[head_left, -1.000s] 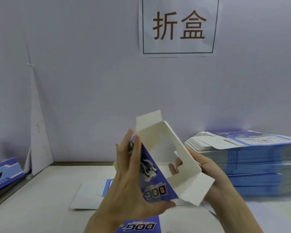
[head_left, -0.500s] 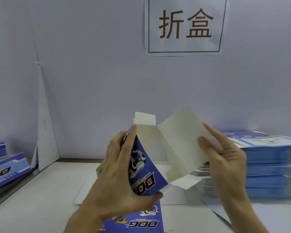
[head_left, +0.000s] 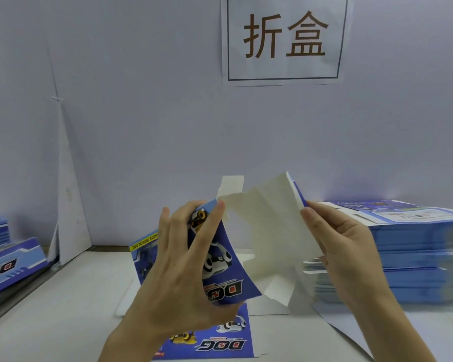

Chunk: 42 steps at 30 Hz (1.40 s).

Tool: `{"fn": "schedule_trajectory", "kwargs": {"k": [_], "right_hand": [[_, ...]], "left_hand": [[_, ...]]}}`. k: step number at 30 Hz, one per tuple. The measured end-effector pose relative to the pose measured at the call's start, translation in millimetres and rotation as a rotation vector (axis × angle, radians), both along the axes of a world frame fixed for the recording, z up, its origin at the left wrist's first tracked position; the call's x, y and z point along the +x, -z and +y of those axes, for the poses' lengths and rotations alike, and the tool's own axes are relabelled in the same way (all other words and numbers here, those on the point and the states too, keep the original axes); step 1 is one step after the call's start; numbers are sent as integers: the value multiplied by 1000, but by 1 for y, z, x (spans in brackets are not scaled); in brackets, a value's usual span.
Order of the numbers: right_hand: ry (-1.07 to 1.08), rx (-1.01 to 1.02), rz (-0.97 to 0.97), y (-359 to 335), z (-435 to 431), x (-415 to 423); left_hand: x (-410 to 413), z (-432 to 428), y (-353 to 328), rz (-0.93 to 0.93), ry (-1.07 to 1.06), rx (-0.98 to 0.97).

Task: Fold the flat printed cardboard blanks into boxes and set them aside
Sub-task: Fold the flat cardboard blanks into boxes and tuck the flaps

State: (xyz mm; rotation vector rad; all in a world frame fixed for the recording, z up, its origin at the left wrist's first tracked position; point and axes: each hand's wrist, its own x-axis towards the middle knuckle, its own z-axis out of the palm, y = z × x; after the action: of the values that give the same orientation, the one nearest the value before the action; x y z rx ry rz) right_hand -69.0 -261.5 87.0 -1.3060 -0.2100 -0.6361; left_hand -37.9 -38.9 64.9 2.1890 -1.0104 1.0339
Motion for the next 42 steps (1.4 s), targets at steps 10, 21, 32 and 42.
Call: {"fn": "schedule_trajectory", "kwargs": {"k": [10, 21, 32, 42], "right_hand": [[-173, -430, 260, 14, -5, 9], [-367, -168, 79, 30, 35, 19], [-366, -220, 186, 25, 25, 17], [-406, -223, 186, 35, 32, 19]], "left_hand": [[13, -3, 7, 539, -160, -603], [16, -7, 3, 825, 237, -804], [15, -11, 8, 929, 306, -806], [26, 3, 8, 972, 403, -685]]}}
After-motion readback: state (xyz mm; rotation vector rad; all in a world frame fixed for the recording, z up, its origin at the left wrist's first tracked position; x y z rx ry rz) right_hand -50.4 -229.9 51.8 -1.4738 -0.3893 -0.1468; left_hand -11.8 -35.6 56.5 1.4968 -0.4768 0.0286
